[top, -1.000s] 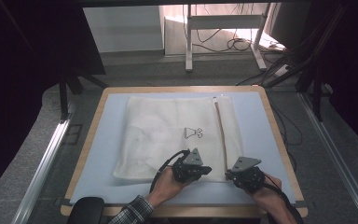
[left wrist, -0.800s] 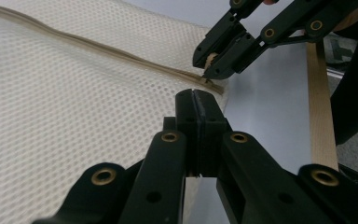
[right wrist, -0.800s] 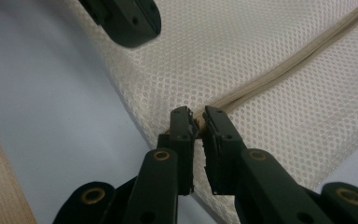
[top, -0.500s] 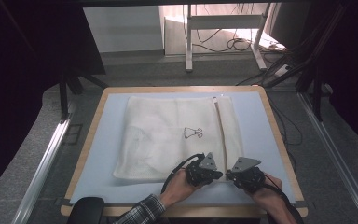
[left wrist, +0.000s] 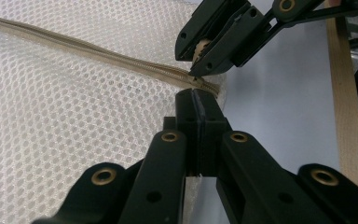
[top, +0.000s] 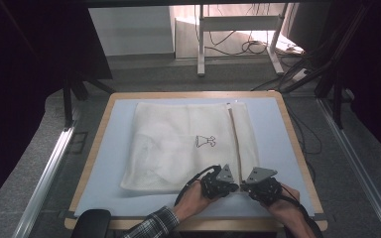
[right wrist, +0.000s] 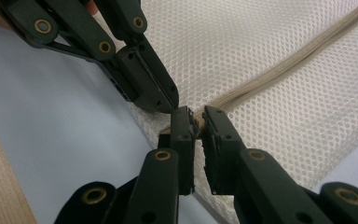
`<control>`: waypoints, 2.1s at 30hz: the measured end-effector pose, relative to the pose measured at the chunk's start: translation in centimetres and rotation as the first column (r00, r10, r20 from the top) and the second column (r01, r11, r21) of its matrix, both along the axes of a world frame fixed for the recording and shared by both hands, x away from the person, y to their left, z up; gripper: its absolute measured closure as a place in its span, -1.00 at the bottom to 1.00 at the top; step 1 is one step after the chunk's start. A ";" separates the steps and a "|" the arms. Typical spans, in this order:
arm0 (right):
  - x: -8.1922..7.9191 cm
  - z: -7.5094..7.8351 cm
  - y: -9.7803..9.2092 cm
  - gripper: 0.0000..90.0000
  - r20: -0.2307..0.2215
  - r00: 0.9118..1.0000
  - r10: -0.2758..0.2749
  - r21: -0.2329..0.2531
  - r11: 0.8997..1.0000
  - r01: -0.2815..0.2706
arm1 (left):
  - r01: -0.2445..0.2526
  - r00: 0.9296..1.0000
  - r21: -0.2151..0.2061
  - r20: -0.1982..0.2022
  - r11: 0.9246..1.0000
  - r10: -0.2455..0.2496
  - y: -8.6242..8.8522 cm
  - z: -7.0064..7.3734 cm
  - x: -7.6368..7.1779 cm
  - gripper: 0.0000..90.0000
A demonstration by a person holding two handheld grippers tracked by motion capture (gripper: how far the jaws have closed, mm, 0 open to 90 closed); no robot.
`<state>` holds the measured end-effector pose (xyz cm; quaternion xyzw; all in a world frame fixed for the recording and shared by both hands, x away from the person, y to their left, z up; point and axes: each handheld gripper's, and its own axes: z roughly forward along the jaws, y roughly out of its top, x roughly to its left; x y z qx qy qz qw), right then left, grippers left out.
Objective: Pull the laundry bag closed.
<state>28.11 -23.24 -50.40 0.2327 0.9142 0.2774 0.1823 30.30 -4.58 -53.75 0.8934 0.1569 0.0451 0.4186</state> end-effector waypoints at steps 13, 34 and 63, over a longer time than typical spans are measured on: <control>0.1 0.0 0.0 0.86 0.003 0.999 0.033 -0.011 0.999 -0.033 | -0.005 1.000 0.005 0.008 1.000 0.005 0.0 0.0 -0.2 1.00; 1.2 0.0 0.3 0.90 0.041 0.998 0.046 -0.042 0.998 -0.044 | 0.002 1.000 0.015 0.011 1.000 -0.002 0.1 0.0 -0.1 1.00; 3.5 0.2 0.2 0.90 0.092 0.996 0.021 -0.052 0.999 -0.016 | 0.007 1.000 0.017 0.014 1.000 -0.007 0.2 0.0 0.0 1.00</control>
